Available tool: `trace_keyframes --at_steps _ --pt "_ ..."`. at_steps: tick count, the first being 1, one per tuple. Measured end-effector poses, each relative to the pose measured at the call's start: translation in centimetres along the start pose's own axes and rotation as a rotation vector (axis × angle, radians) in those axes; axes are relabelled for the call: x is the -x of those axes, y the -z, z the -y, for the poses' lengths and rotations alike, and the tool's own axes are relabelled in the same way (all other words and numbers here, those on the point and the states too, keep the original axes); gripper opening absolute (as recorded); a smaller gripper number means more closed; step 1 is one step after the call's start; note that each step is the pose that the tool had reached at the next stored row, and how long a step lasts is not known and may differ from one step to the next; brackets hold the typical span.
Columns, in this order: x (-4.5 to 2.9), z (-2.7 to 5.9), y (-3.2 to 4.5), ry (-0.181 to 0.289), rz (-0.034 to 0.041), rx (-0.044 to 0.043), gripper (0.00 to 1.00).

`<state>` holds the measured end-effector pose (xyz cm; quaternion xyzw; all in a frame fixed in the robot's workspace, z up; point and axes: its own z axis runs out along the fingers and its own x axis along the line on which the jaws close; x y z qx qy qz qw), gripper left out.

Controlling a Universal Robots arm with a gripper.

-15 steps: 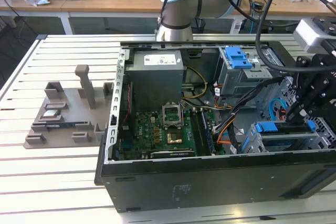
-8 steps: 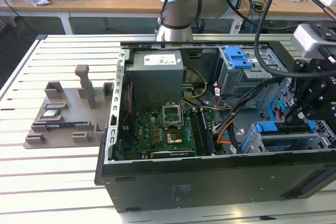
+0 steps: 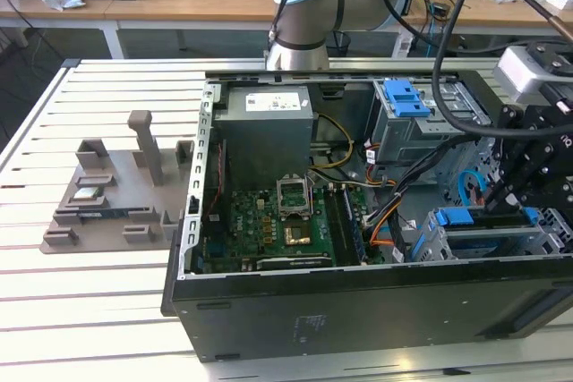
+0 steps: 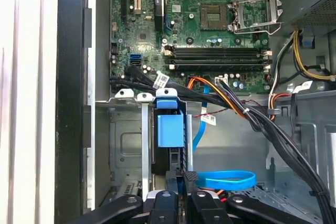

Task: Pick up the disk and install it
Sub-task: 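Insert the second disk wire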

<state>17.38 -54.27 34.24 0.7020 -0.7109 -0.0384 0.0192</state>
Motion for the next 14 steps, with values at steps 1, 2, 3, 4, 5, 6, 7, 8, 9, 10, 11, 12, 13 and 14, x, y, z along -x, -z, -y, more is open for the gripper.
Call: trace_keyframes --at_steps 1,2,3,4,5,6,7,8,9,10,11,12,13,14 --pt "-0.01 -0.03 -0.02 0.0 -0.0001 0.0 0.16" --pt "-0.01 -0.04 -0.03 0.0 -0.0006 0.0 0.16" --pt "-0.01 -0.04 -0.05 0.0 -0.0006 0.0 0.16" --pt "-0.02 -0.04 -0.16 0.0 -0.0004 0.0 0.16" --pt "-0.02 -0.03 -0.27 0.0 -0.0008 0.0 0.16" --pt "-0.02 -0.03 -0.31 0.0 -0.0008 0.0 0.16" --pt "-0.03 -0.03 -0.33 0.0 -0.0009 0.0 0.16" --pt "-0.03 -0.02 -0.35 0.0 -0.0006 0.0001 0.16" --pt "-0.02 0.0 -0.36 0.0 -0.0004 0.0001 0.16" --pt "-0.02 0.0 -0.36 0.0 -0.0004 0.0 0.16" --pt "-0.02 0.0 -0.36 0.0 -0.0003 0.0 0.16" --pt "-0.03 0.01 -0.39 0.0 0.0002 0.0 0.18" --pt "-0.02 0.01 -0.37 0.0 0.0 0.0 0.24" --pt "-0.02 0.01 -0.28 0.0 -0.0005 0.0 0.24"
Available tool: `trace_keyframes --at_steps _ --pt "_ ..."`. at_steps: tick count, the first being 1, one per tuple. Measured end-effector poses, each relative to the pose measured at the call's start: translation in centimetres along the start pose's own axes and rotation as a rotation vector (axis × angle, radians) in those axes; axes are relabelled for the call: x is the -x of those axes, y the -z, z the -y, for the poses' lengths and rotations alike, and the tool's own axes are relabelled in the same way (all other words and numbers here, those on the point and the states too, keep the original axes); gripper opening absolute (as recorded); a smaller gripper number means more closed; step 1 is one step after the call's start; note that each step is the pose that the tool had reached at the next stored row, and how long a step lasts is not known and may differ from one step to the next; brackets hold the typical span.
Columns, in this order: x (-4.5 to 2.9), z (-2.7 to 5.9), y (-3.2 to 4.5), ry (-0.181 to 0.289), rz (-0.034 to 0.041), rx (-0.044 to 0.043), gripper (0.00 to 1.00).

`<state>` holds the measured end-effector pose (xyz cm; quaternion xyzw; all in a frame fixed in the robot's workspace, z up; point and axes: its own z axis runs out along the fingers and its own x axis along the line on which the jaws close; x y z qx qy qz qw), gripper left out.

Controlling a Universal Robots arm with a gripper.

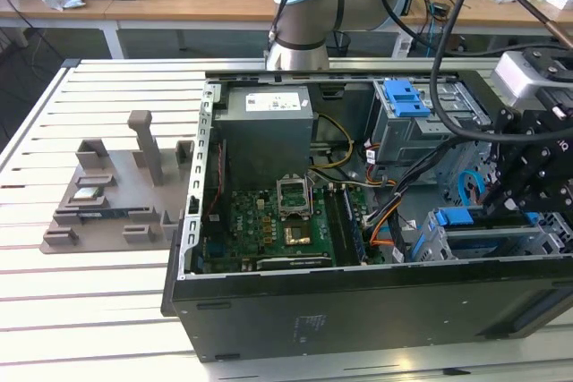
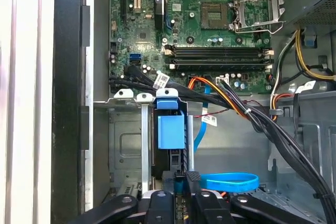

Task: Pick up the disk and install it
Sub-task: 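Insert the second disk wire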

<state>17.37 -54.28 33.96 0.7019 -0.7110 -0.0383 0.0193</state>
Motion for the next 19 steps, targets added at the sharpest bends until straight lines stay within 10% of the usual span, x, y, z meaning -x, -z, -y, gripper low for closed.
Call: trace_keyframes --at_steps 9,19 --pt "0.24 -0.31 3.81 0.0 0.0001 0.0 0.11" --pt "0.25 -0.36 4.34 0.0 0.0018 0.0001 0.11"
